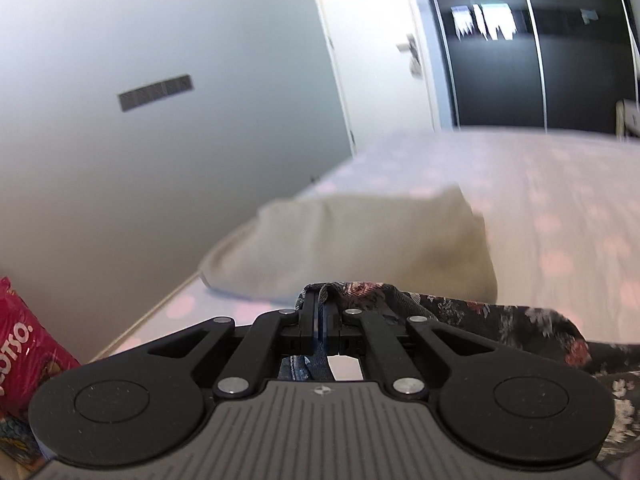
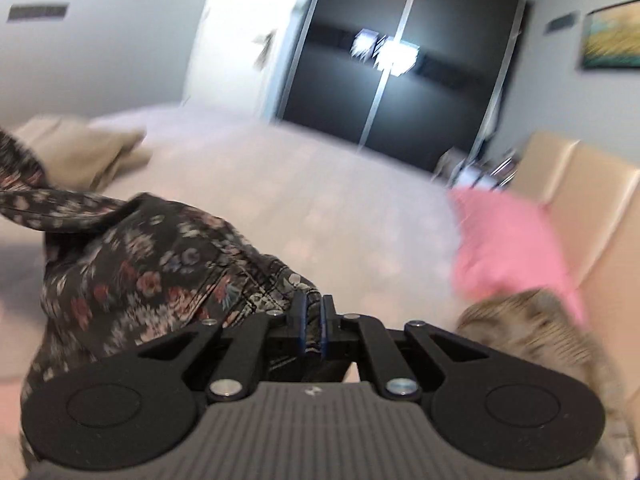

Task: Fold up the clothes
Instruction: 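Lift the floral shirt up with both grippers to shake it out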

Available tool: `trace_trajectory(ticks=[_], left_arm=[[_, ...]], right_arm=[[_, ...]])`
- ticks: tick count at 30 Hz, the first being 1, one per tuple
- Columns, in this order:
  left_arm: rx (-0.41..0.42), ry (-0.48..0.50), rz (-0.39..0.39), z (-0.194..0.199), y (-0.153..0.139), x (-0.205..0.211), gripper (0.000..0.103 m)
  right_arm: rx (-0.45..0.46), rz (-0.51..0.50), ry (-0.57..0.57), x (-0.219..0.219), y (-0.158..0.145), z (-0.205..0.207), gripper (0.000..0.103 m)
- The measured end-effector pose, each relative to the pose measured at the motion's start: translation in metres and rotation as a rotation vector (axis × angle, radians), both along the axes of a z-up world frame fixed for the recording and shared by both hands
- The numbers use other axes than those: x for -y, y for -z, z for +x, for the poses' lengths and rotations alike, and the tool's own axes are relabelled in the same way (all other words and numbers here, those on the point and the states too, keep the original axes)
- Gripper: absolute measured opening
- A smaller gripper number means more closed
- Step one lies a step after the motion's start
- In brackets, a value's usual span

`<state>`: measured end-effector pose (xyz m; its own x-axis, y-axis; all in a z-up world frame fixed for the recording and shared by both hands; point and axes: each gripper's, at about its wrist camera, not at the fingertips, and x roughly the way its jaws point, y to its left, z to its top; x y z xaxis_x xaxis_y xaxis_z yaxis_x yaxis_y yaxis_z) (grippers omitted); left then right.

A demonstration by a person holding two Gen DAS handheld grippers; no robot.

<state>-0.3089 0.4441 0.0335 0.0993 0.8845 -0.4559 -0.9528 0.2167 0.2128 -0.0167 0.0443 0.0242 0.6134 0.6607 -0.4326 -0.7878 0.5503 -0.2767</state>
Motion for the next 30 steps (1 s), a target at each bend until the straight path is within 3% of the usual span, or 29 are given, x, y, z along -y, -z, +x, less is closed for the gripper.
trace_trajectory(ticks=[8, 21, 25, 27, 30], left_arm=[[0.211, 0.034, 0.012, -0.042, -0.071, 0.009, 0.000], [0.501, 0.185, 0.186, -0.132, -0.195, 0.085, 0.000], [0.624, 0.229, 0.149, -0.158, -0.208, 0.092, 0.000], [0.634, 0.216, 0.126, -0.166, -0.204, 0.086, 0.000], [0.527, 0.182, 0.052, -0.156, -0.181, 0.065, 0.000]], right_arm=[[0.260, 0.153, 0.185, 0.044, -0.088, -0.021, 0.006], [0.678, 0.587, 0.325, 0.130, -0.204, -0.128, 0.006], [0.736, 0.714, 0.378, 0.143, -0.223, -0.138, 0.000], [0.761, 0.756, 0.407, 0.146, -0.228, -0.138, 0.000], [0.570, 0.658, 0.373, 0.132, -0.218, -0.108, 0.000]])
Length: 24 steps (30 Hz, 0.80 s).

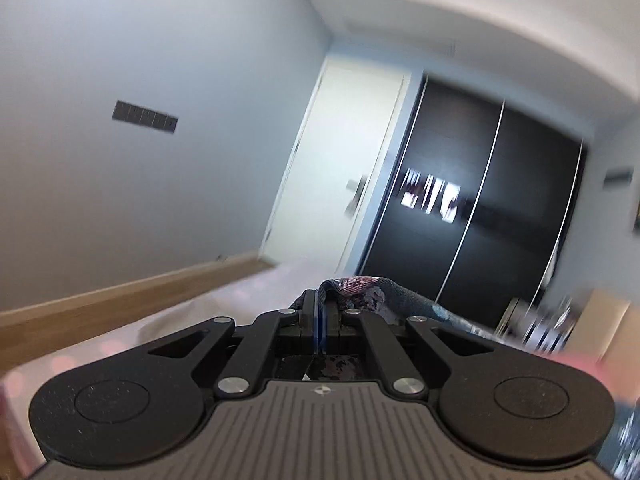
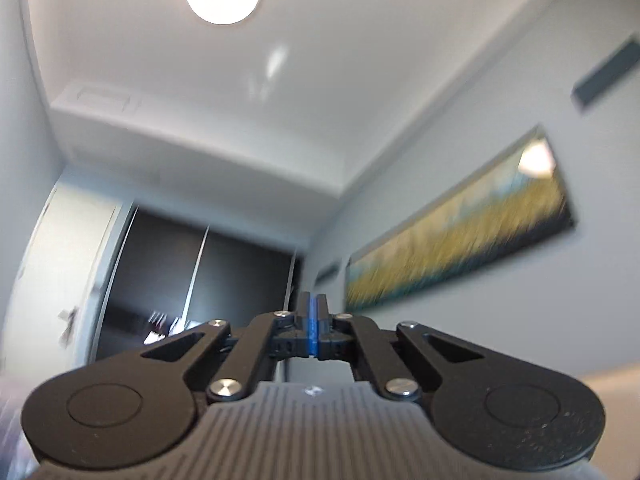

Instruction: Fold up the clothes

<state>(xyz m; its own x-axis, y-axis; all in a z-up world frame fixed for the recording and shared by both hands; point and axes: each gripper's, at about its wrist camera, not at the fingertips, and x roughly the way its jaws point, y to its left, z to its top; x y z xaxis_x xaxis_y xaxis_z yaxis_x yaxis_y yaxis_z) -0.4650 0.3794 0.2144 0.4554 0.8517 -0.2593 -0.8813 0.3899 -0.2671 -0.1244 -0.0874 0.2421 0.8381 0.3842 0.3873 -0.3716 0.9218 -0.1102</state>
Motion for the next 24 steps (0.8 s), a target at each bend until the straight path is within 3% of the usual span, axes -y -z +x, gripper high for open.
trace_trajectory(ticks=[7, 8, 10, 16, 24], left_arm=[[-0.374, 0.015, -0.336, 0.076, 0.122, -0.080, 0.000], [-0.430, 0.007, -0.383, 0.087, 0.141, -0.091, 0.000], [-0.516, -0.031, -0.402, 0.101, 0.166, -0.104, 0.000], [-0.604, -0.087, -0.433, 0.114, 0.204, -0.124, 0.000], [-0.590, -0.096, -0.457, 0.106, 0.206, -0.121, 0.000]], right_arm=[[-0.573, -0.260, -0.154, -0.064, 0.119, 0.091, 0.000], [-0.625, -0.298, -0.168, -0.072, 0.136, 0.095, 0.000], [-0.716, -0.372, -0.207, -0.088, 0.167, 0.102, 0.000], [-0.749, -0.630, -0.346, -0.123, 0.219, 0.075, 0.000], [-0.673, -0.993, -0.587, -0.127, 0.246, 0.024, 0.000]])
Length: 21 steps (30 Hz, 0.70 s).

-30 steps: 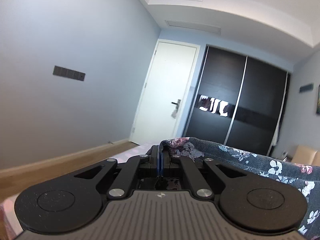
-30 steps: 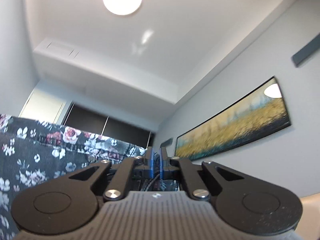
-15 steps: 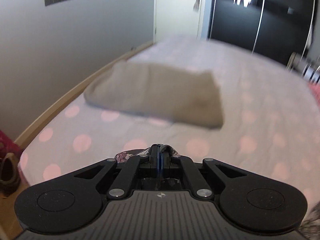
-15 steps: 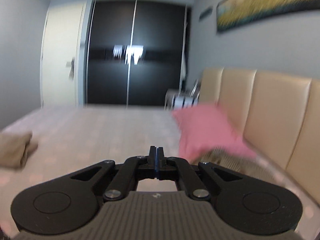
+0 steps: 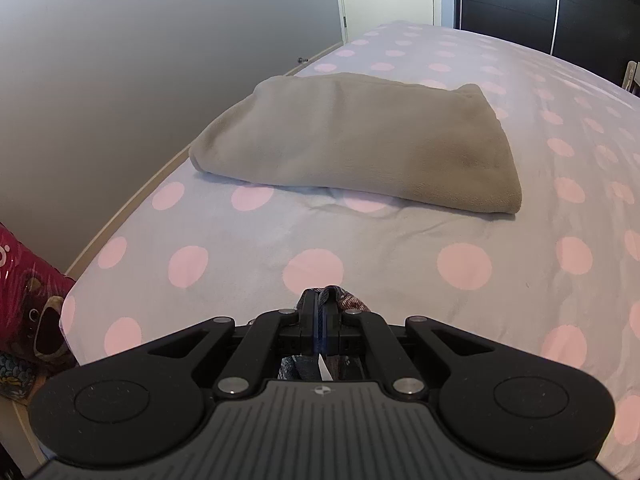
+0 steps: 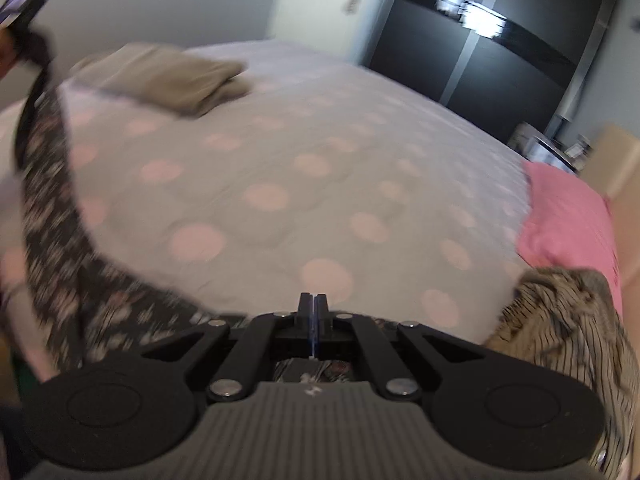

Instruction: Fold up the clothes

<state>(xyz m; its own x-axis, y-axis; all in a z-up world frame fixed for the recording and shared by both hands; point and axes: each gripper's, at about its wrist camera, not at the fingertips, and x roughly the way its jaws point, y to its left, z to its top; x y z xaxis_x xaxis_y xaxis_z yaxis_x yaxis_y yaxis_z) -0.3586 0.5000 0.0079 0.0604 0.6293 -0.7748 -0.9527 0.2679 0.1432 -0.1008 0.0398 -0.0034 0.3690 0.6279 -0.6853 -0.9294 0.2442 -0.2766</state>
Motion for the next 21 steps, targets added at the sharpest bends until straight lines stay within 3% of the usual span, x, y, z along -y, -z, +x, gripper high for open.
trace_trajectory(ticks=[4, 7, 9, 11, 14, 18, 21], left_arm=[[0.003, 0.007, 0.007, 0.001, -0.001, -0.001, 0.000], [0.006, 0.006, 0.005, 0.002, -0.001, -0.001, 0.000], [0.008, 0.005, 0.004, 0.002, -0.001, -0.002, 0.000], [0.012, 0.005, 0.003, 0.002, -0.001, -0.001, 0.000], [0.019, 0.004, 0.002, 0.002, -0.002, -0.001, 0.000], [0.032, -0.001, 0.002, 0.000, -0.003, 0.000, 0.000], [0.041, -0.007, 0.000, -0.003, -0.004, 0.000, 0.000]], right_arm=[[0.036, -0.119, -0.188, 0.009, 0.006, -0.028, 0.004], [0.069, -0.212, -0.314, 0.021, 0.009, -0.049, 0.025], [0.101, -0.268, -0.392, 0.028, 0.012, -0.062, 0.032], [0.136, -0.328, -0.470, 0.034, 0.016, -0.074, 0.045], [0.260, -0.425, -0.605, 0.045, 0.033, -0.095, 0.054], [0.457, -0.543, -0.684, 0.054, 0.064, -0.114, 0.054], [0.524, -0.535, -0.667, 0.053, 0.079, -0.113, 0.047]])
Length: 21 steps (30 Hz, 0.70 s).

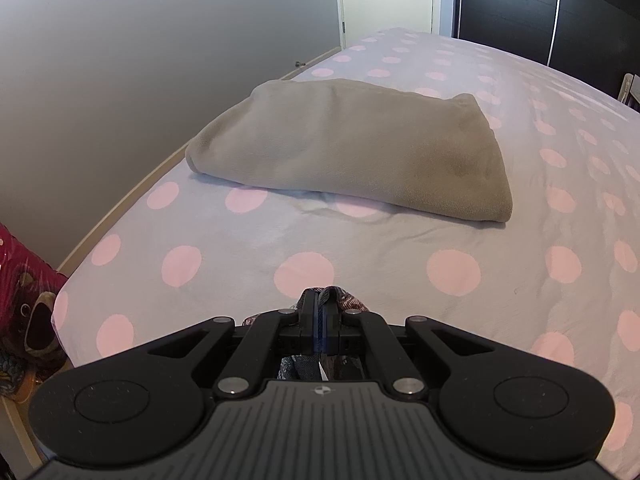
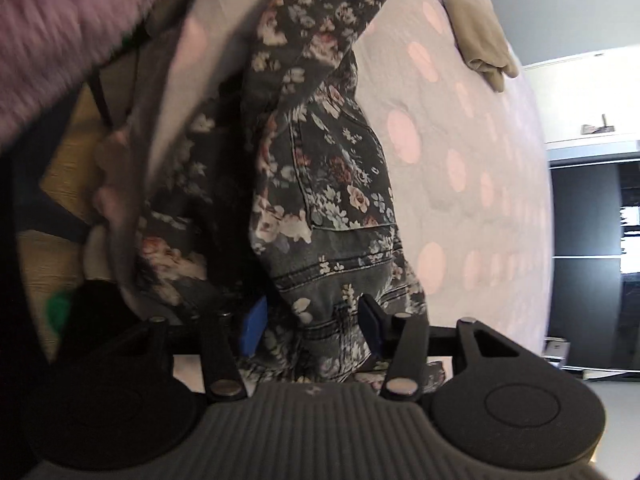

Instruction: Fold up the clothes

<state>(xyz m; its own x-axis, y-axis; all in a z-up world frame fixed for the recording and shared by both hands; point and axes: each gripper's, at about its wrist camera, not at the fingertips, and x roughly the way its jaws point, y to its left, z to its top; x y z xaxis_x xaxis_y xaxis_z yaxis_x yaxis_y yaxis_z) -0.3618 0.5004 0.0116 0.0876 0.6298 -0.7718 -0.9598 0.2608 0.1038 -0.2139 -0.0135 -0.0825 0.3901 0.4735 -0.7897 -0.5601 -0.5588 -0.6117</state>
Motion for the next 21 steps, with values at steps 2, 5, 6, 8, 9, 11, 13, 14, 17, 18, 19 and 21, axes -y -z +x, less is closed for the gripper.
trace_trajectory(ticks=[2, 5, 6, 8, 9, 11, 13, 14, 17, 18, 19, 21], left_arm=[[0.004, -0.006, -0.003, -0.002, 0.000, 0.000, 0.000], [0.013, -0.015, -0.008, -0.006, -0.001, 0.000, 0.000], [0.018, -0.018, -0.010, -0.008, -0.001, 0.000, 0.000], [0.022, -0.019, -0.010, -0.009, -0.002, 0.000, 0.000], [0.024, -0.017, -0.009, -0.010, -0.003, 0.001, 0.000], [0.031, -0.011, -0.007, -0.011, -0.005, 0.003, 0.000], [0.044, 0.004, -0.019, -0.010, -0.005, 0.003, 0.000], [0.051, 0.025, -0.034, -0.009, -0.004, 0.003, 0.000], [0.061, 0.200, -0.102, 0.011, 0.005, 0.013, 0.001], [0.064, 0.259, -0.124, 0.018, 0.008, 0.016, 0.002], [0.067, 0.318, -0.147, 0.025, 0.011, 0.019, 0.004], [0.019, 0.453, -0.145, 0.046, 0.018, 0.034, 0.004]], right_arm=[[0.005, 0.042, 0.016, -0.002, 0.000, 0.003, 0.027], [-0.038, 0.135, 0.073, -0.005, -0.018, 0.010, 0.016], [-0.067, 0.173, 0.131, -0.009, -0.028, 0.017, 0.015], [-0.126, 0.247, 0.250, -0.015, -0.049, 0.033, 0.011], [-0.145, 0.292, 0.322, -0.017, -0.059, 0.043, 0.011], [-0.163, 0.381, 0.465, -0.021, -0.078, 0.065, 0.011], [-0.141, 0.475, 0.593, -0.022, -0.095, 0.087, 0.011], [-0.121, 0.525, 0.664, -0.023, -0.104, 0.101, 0.011], [-0.074, 0.661, 0.887, -0.022, -0.126, 0.148, 0.011], [-0.067, 0.690, 0.954, -0.022, -0.131, 0.164, 0.011], [-0.058, 0.703, 1.007, -0.023, -0.132, 0.178, 0.011], [-0.026, 0.720, 1.094, -0.025, -0.130, 0.202, 0.011]])
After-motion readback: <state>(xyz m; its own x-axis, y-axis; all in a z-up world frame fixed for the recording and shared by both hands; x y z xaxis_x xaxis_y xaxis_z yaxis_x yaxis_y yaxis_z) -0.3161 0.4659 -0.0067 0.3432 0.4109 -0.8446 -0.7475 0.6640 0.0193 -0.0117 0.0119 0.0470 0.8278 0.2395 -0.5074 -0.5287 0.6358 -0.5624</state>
